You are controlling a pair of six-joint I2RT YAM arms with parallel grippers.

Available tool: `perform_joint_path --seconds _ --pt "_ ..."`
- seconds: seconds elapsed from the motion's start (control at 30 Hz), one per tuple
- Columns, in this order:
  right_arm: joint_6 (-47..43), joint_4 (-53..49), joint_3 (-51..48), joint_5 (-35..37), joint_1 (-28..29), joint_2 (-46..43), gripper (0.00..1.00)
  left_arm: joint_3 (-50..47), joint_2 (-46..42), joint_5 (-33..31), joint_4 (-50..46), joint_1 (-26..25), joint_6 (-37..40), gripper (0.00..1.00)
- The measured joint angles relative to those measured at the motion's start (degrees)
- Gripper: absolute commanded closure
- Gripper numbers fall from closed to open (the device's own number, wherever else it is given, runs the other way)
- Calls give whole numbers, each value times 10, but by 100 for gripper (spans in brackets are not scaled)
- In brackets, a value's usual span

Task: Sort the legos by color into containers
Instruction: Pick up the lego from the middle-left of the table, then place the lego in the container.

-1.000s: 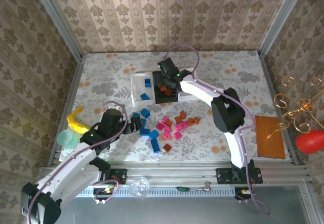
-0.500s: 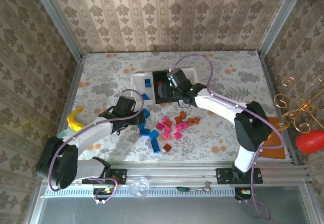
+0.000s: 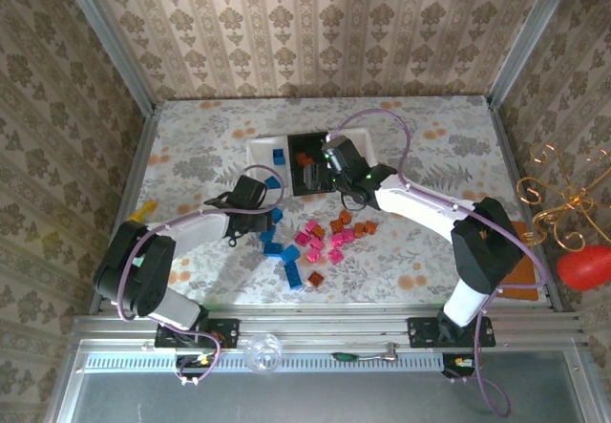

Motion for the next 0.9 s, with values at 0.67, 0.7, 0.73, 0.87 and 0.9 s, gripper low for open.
perform_joint_path --seconds 0.67,0.7,0.73,0.87,0.9 --pt "10 13 -54 10 0 -30 31 12 -150 2 -25 -16 10 76" --pt "13 14 -60 10 0 -34 31 29 -151 4 -30 -14 10 76" --pt "14 14 -65 10 0 -37 31 45 -147 5 -33 -11 10 76" --pt "20 16 -88 10 0 -48 31 131 -84 15 -25 9 11 76" --pt "23 16 -95 10 0 -52 31 153 -58 19 -18 17 11 77"
